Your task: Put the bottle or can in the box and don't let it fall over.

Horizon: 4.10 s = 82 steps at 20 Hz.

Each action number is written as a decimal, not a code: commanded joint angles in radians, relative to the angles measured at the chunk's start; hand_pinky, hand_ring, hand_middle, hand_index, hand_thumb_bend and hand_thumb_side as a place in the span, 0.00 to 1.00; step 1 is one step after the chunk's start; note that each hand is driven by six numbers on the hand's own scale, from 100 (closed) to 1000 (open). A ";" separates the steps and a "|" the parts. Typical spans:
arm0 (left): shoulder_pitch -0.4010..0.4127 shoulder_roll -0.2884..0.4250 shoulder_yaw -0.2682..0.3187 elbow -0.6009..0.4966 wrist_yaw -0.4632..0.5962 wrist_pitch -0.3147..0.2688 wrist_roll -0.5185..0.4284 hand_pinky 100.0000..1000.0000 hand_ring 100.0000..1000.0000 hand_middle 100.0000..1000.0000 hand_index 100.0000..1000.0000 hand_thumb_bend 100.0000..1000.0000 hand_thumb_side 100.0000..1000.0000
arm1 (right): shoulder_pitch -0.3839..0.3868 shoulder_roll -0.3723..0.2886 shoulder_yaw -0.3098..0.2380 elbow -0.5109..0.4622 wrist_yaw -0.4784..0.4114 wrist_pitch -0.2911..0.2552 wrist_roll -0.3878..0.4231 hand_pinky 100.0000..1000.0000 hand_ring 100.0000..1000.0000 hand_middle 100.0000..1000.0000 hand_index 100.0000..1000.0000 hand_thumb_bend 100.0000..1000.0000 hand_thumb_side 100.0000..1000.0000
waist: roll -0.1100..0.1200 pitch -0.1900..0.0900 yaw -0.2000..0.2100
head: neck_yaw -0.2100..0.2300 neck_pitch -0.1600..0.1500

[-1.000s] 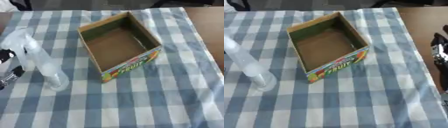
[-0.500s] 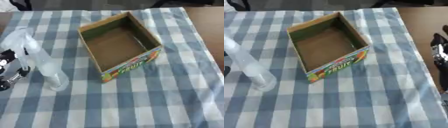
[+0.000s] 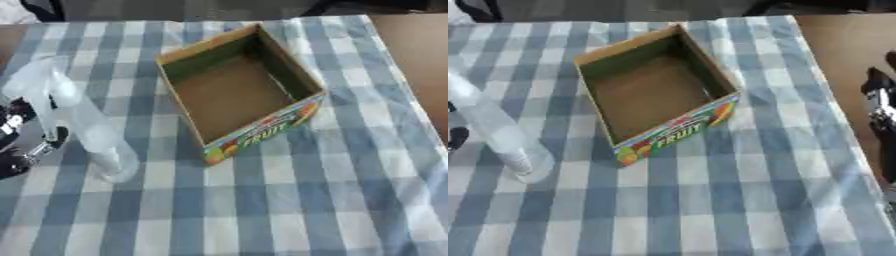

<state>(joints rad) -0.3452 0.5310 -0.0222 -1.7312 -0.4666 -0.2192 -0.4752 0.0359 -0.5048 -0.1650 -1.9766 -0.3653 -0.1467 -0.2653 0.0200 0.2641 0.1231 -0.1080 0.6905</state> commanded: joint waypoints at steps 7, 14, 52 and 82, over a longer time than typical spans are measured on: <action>-0.039 -0.010 -0.004 -0.006 0.018 0.005 -0.019 1.00 1.00 1.00 0.93 0.16 1.00 | -0.005 -0.010 -0.002 -0.023 -0.001 0.005 0.003 0.94 0.95 1.00 0.91 0.00 0.35 | 0.002 -0.017 -0.005 | 0.003 -0.015; -0.059 -0.028 -0.008 -0.010 0.038 0.010 -0.031 1.00 1.00 1.00 0.92 0.15 1.00 | -0.005 -0.007 -0.001 -0.023 -0.001 0.010 0.003 0.94 0.95 1.00 0.91 0.00 0.36 | 0.002 -0.016 -0.006 | 0.006 -0.016; -0.115 -0.093 -0.044 -0.027 0.156 0.045 -0.113 1.00 1.00 1.00 0.81 0.12 0.94 | -0.005 -0.002 0.003 -0.023 0.002 0.027 0.012 0.94 0.95 1.00 0.91 0.00 0.45 | 0.001 -0.018 -0.007 | 0.013 -0.018; -0.140 -0.114 -0.065 0.023 0.057 0.058 -0.152 1.00 1.00 1.00 0.82 0.07 0.93 | -0.005 0.002 0.006 -0.023 -0.002 0.039 0.014 0.94 0.94 1.00 0.91 0.00 0.50 | 0.007 -0.016 -0.013 | 0.013 -0.021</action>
<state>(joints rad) -0.4717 0.4104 -0.0868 -1.7046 -0.4063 -0.1618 -0.6190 0.0359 -0.4887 -0.1534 -1.9766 -0.3654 -0.1104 -0.2503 0.0283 0.2641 0.1114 -0.0983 0.6782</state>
